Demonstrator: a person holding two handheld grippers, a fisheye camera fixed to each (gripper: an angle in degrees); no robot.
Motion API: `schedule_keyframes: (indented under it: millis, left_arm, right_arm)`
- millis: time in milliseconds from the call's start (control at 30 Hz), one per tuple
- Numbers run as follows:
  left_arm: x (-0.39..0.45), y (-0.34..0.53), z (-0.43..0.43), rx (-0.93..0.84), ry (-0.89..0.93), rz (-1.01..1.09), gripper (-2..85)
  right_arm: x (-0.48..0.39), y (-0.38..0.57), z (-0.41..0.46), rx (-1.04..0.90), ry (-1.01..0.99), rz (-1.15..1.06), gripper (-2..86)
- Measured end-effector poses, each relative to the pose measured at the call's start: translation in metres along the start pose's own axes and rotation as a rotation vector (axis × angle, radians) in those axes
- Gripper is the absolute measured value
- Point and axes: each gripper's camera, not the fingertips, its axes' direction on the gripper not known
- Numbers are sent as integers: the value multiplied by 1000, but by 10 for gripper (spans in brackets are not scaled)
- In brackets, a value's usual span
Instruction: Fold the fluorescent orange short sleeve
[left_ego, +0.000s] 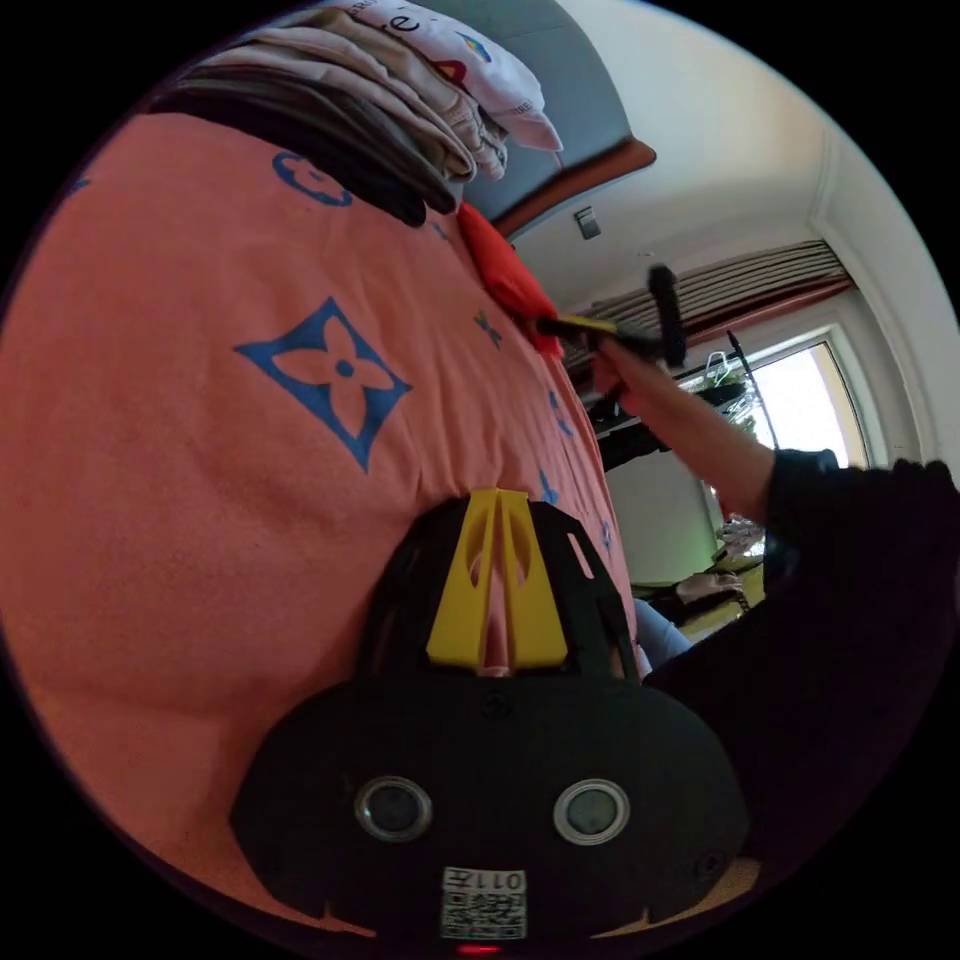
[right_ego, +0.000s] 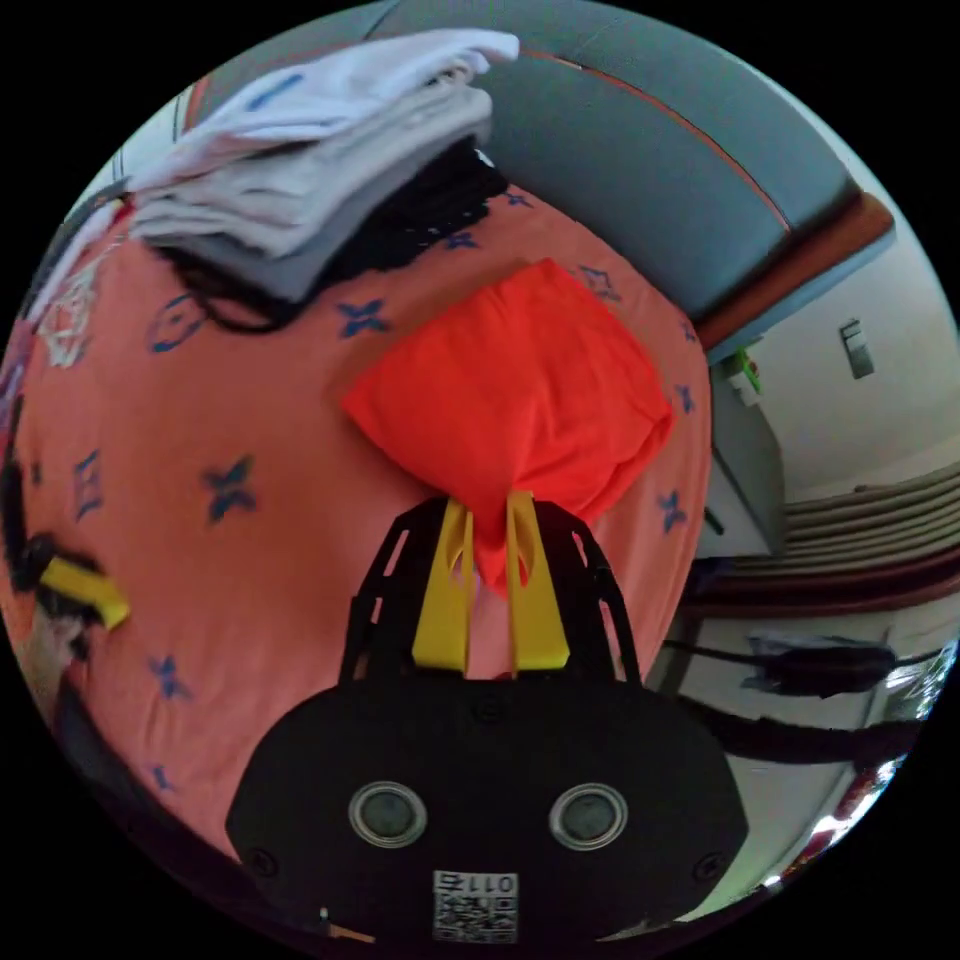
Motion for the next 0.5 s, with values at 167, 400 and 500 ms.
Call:
schedule_keyframes:
  millis: [167,400,500]
  left_arm:
    - [22,18,-15,97,-56,-36,2]
    - [129,93,-38,232,-325,210,27]
    - [177,123,-32,203,-405,336,95]
  right_arm:
    - [-78,156,-51,48,-154,38,62]
    - [-137,287,-84,42,-206,-34,80]
    - [-129,309,-89,6,-334,6,103]
